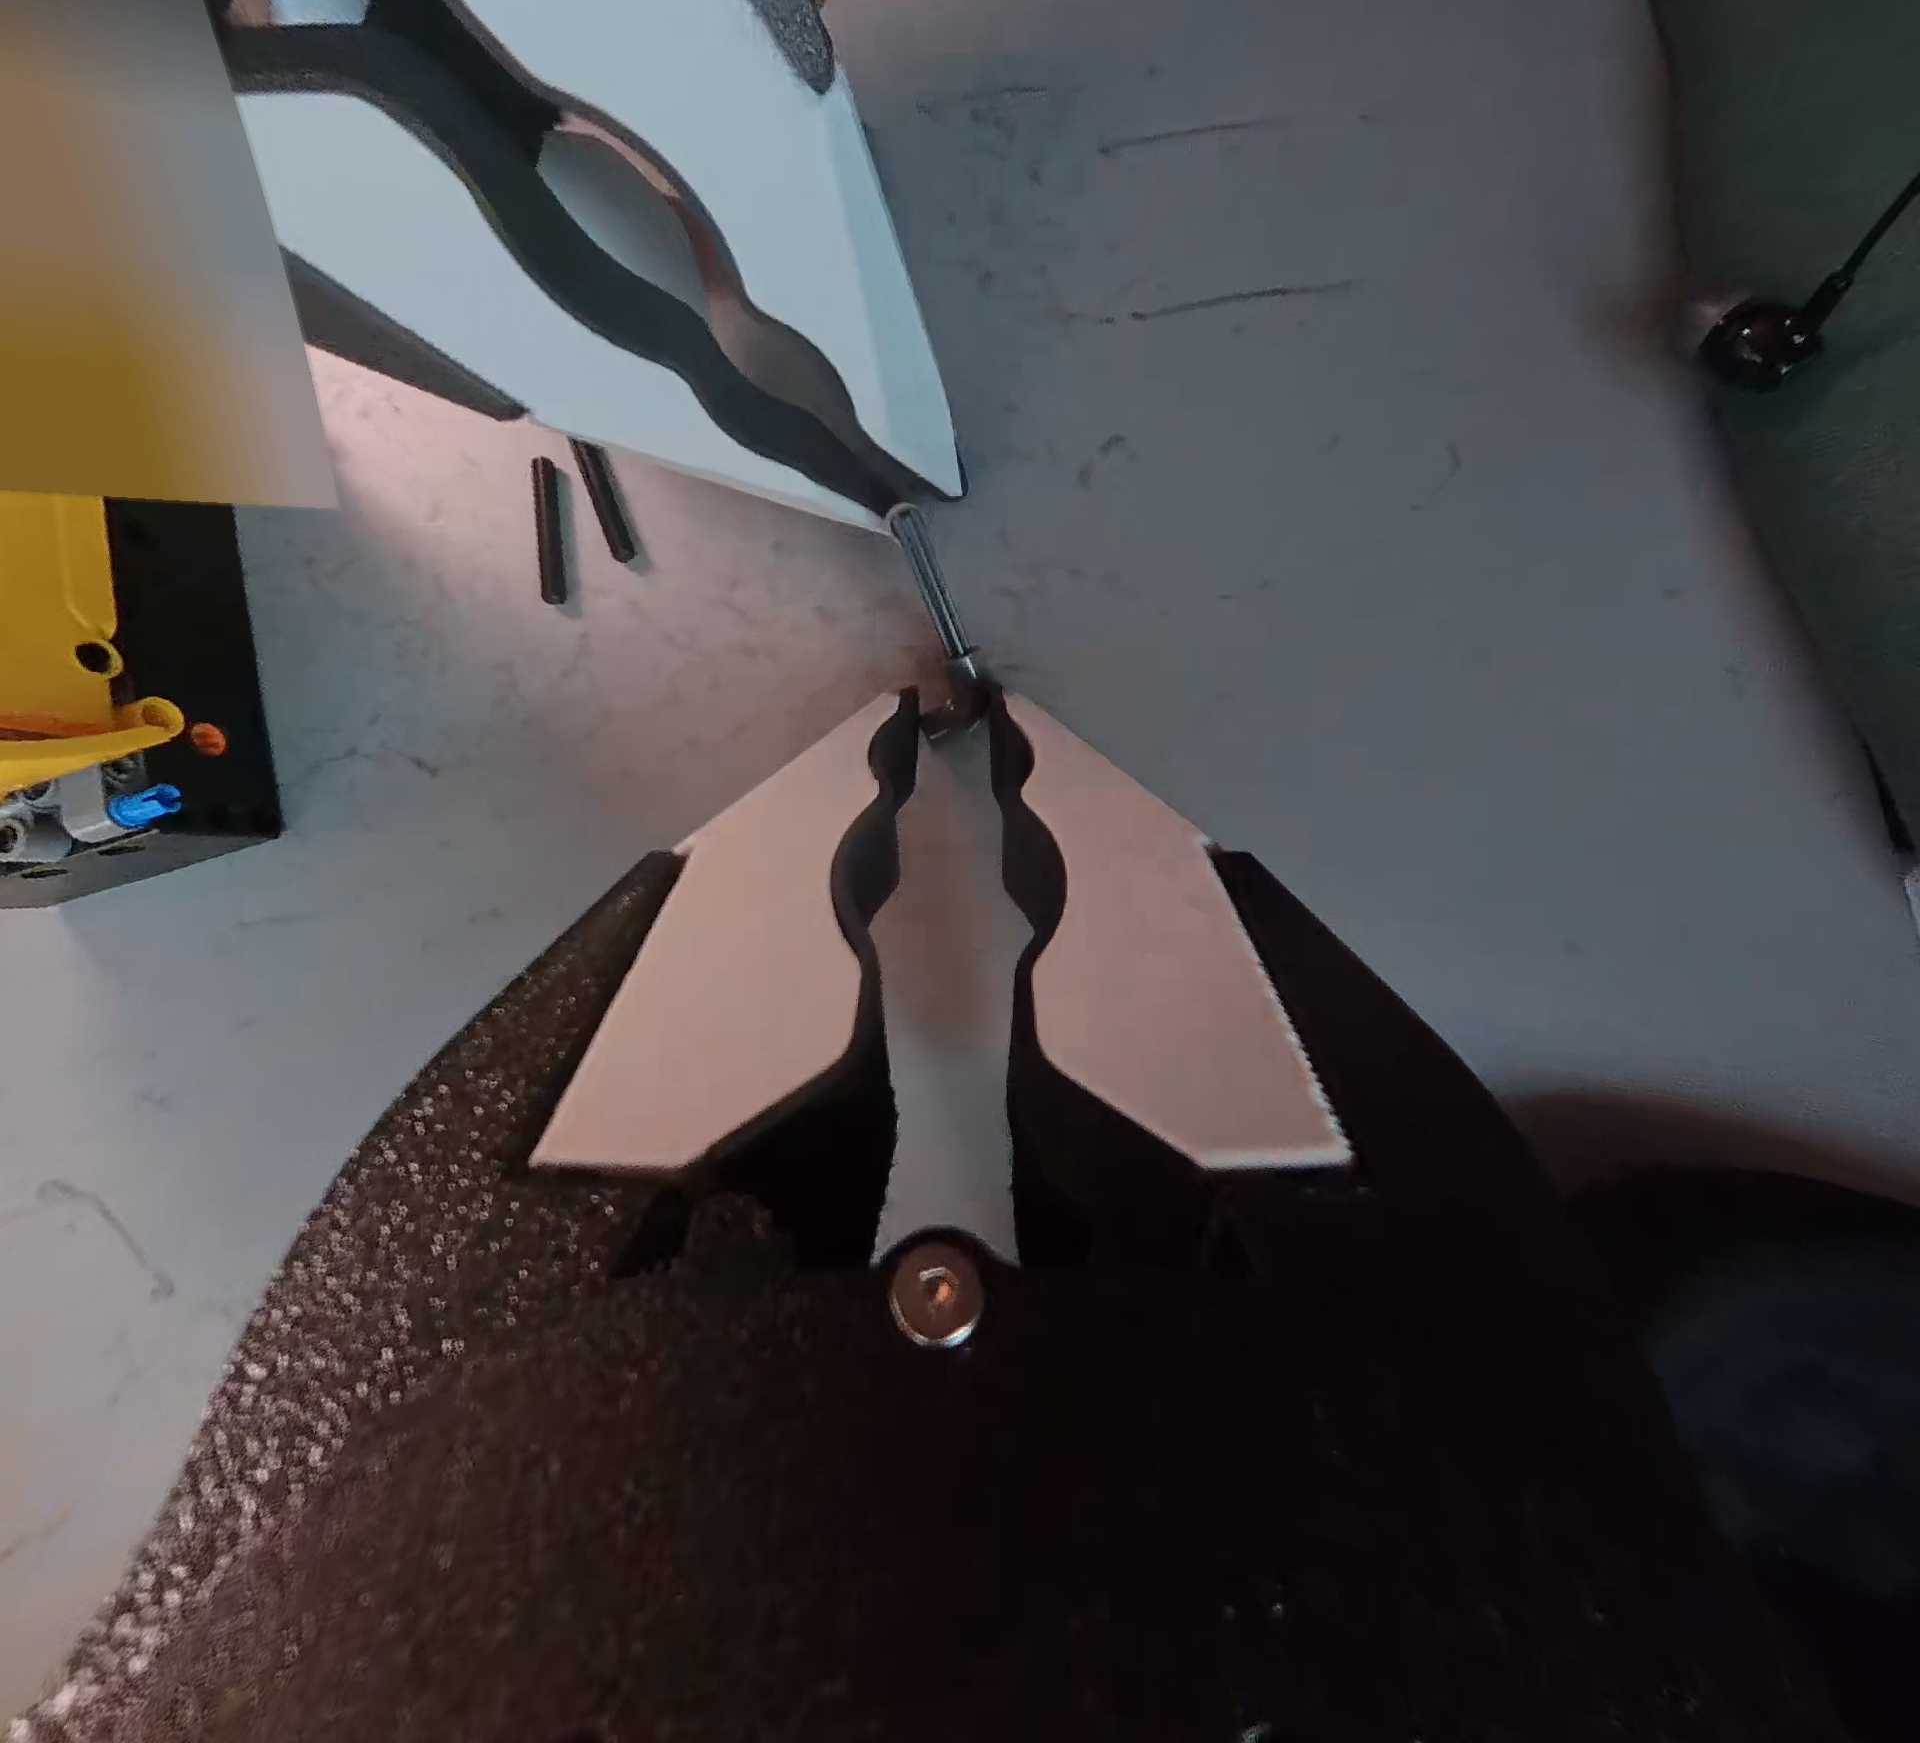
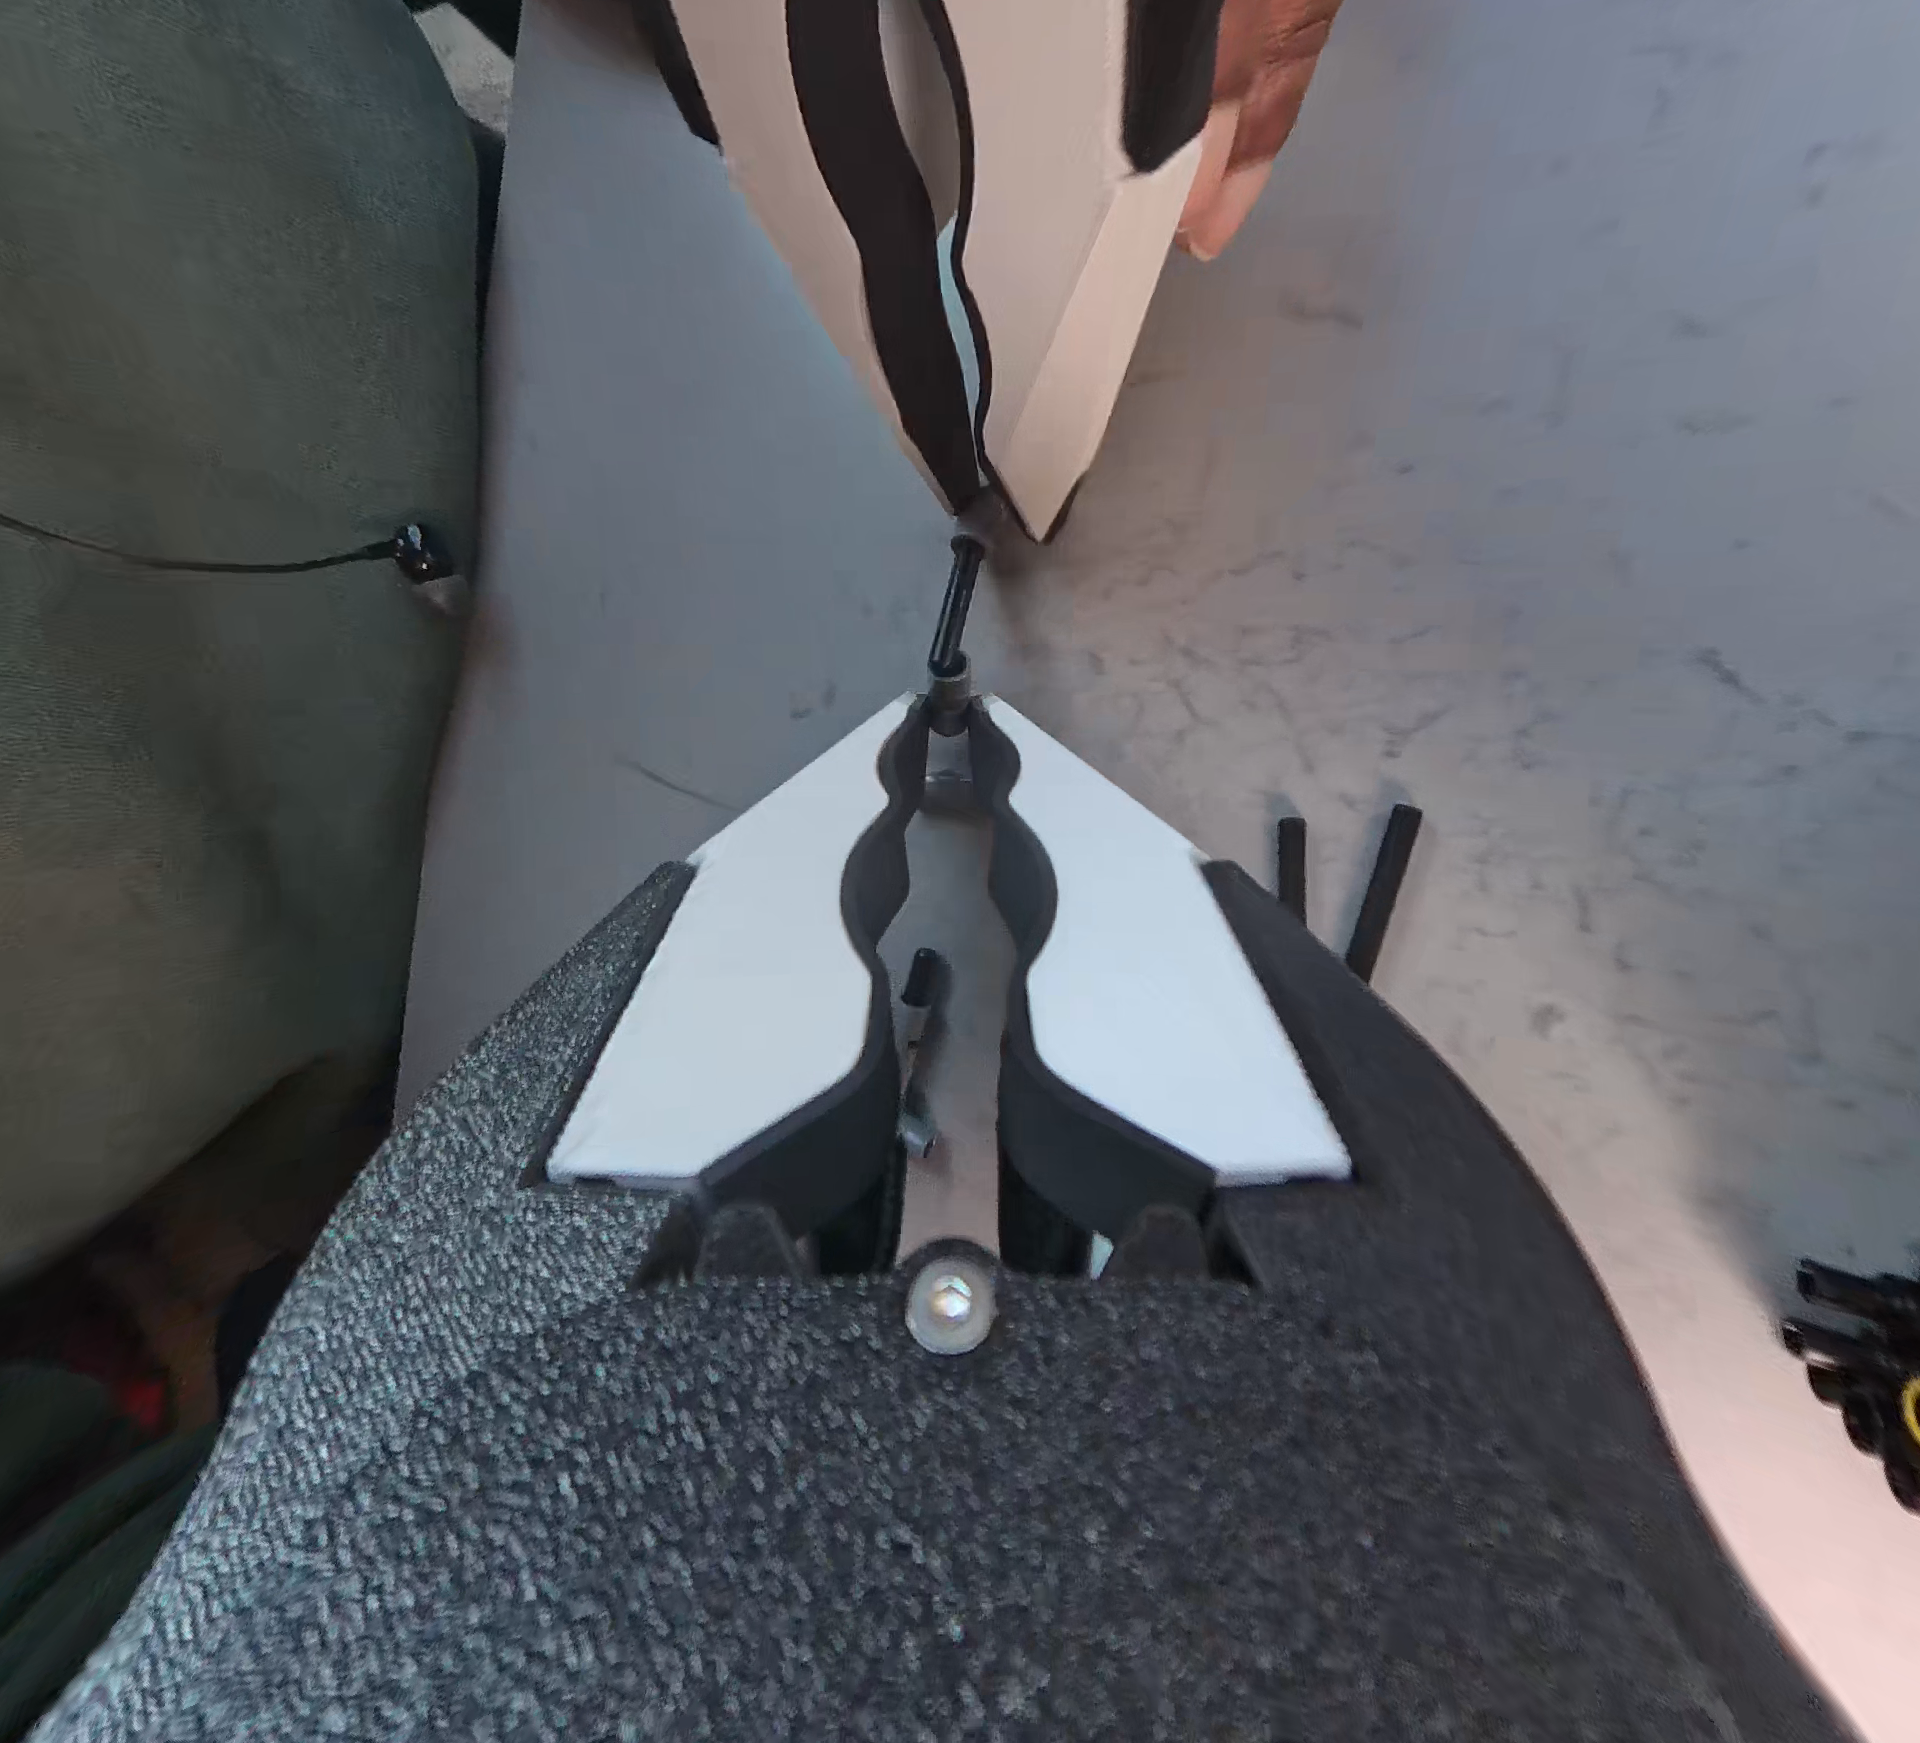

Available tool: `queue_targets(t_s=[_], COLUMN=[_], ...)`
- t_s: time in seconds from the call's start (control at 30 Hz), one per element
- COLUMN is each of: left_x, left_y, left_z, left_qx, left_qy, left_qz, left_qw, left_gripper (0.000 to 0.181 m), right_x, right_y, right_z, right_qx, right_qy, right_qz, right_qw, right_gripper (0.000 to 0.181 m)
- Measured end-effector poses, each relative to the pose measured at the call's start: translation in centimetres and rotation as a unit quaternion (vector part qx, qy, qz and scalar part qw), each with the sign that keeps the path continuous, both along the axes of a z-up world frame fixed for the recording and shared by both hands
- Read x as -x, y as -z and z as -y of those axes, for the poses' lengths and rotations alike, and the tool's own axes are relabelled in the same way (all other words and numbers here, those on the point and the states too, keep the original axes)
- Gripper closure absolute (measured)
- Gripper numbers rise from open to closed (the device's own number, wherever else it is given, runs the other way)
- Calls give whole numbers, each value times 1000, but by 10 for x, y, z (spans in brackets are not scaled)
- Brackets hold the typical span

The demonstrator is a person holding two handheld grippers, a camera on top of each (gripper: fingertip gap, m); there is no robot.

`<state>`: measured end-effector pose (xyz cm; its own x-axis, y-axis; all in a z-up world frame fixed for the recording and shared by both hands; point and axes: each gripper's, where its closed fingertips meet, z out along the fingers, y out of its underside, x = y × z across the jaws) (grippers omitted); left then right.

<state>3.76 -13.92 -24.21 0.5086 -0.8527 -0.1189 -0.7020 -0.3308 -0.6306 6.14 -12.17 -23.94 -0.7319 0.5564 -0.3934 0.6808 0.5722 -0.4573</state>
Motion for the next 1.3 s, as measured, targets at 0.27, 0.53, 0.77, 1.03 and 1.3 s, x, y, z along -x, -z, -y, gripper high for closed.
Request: queue_targets(t_s=[0.27, 0.53, 0.77, 1.03, 1.3], left_x=[3, 9, 9, 8, 8], left_y=[1, 2, 2, 2, 2], left_z=[8, 11, 12, 11, 11], left_qx=[38, 49, 50, 52, 53], left_qy=[-13, -25, -27, -28, -28], left_qz=[12, 18, 21, 25, 27], left_qw=[999, 998, 998, 998, 998], left_gripper=[168, 168, 168, 168, 168], right_x=[2, 11, 7, 15, -1], right_y=[3, 3, 0, -2, -11], right_z=[-3, -6, -10, -6, 3], right_qx=[-34, -64, -109, -87, -49], right_qy=[-22, 5, 11, 21, -19], right_qz=[-8, -80, -185, -216, -228], right_qw=[999, 995, 977, 972, 972], right_gripper=[174, 166, 167, 180, 177])
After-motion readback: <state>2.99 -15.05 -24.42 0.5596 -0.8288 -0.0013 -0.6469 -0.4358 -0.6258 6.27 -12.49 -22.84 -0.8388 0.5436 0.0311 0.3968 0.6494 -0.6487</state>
